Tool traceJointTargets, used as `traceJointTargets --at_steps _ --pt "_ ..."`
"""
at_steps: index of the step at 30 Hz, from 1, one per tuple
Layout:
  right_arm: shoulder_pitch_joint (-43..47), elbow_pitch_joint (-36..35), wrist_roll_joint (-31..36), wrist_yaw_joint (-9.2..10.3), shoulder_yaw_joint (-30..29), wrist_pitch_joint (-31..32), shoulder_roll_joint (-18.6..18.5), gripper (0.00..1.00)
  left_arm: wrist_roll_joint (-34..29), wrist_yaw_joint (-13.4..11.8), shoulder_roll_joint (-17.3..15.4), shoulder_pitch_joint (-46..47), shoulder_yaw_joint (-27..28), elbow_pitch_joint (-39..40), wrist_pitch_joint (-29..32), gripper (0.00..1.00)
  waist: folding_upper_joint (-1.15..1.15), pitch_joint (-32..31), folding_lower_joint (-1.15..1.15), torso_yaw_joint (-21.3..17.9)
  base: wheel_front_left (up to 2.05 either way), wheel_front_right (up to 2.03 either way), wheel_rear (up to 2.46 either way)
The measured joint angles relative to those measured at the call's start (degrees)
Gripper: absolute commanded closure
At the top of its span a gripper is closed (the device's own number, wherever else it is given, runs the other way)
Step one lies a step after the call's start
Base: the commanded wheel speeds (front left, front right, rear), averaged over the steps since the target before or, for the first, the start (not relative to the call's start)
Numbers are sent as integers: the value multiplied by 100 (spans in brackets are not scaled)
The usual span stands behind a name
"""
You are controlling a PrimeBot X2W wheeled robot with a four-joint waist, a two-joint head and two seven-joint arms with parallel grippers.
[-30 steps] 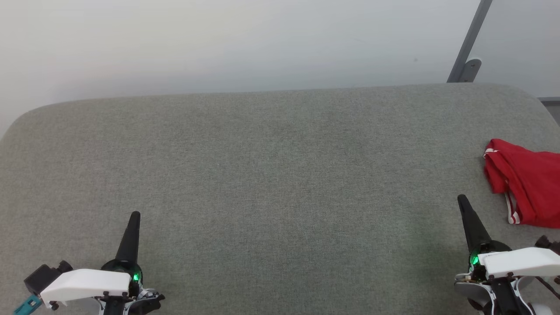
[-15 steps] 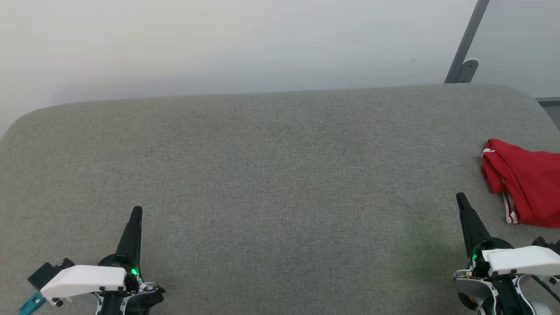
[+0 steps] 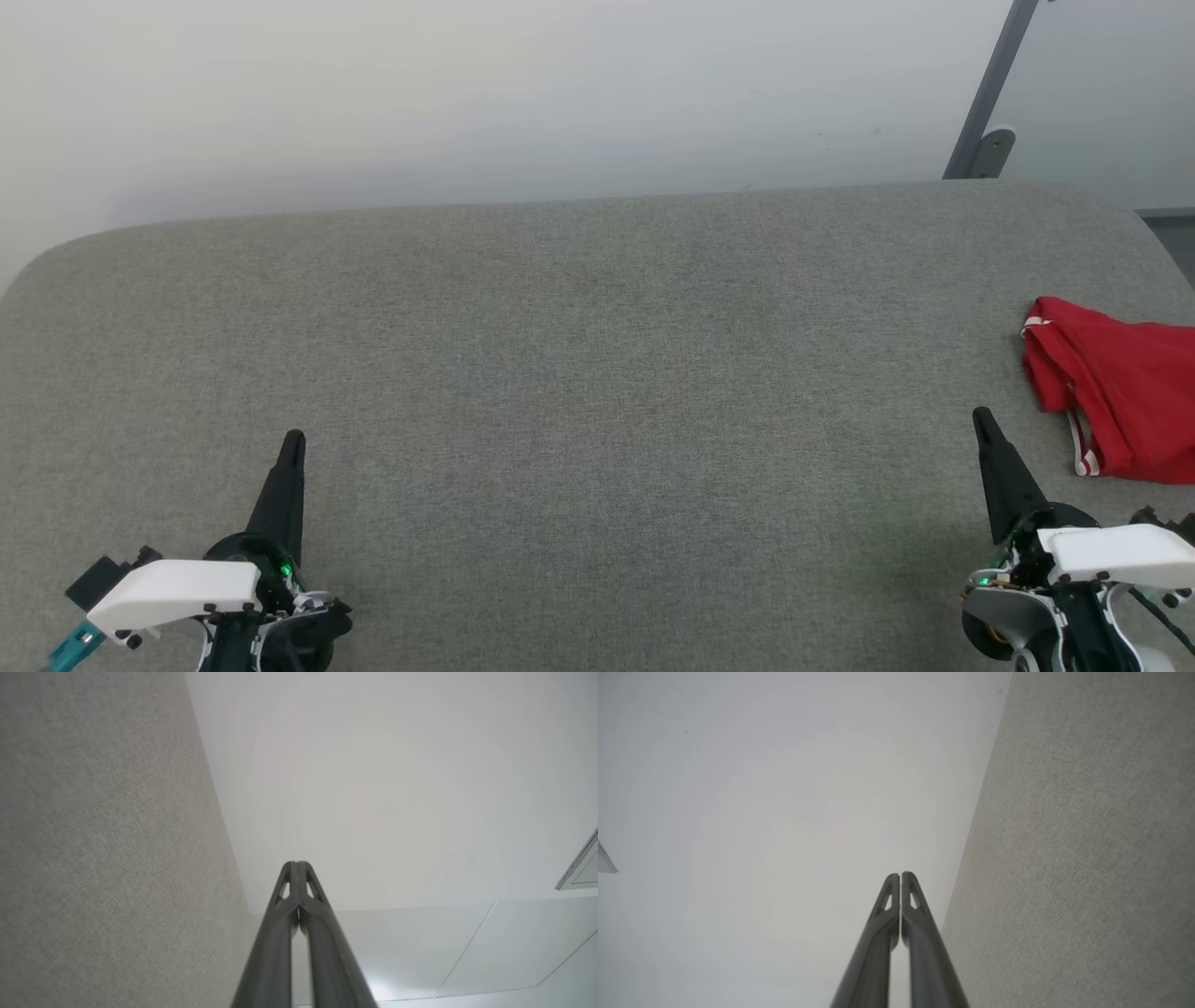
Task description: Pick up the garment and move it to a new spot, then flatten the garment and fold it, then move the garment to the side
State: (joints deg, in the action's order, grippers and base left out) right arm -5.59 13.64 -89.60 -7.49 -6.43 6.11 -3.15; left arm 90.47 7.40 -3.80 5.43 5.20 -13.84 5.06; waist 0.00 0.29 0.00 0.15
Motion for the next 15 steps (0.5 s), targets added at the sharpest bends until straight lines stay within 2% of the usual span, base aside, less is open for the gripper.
traceJointTargets --at_steps 15 --pt "-54 43 -268 0 -13 44 26 100 255 0 31 36 47 -23 77 100 0 -12 0 -15 0 0 0"
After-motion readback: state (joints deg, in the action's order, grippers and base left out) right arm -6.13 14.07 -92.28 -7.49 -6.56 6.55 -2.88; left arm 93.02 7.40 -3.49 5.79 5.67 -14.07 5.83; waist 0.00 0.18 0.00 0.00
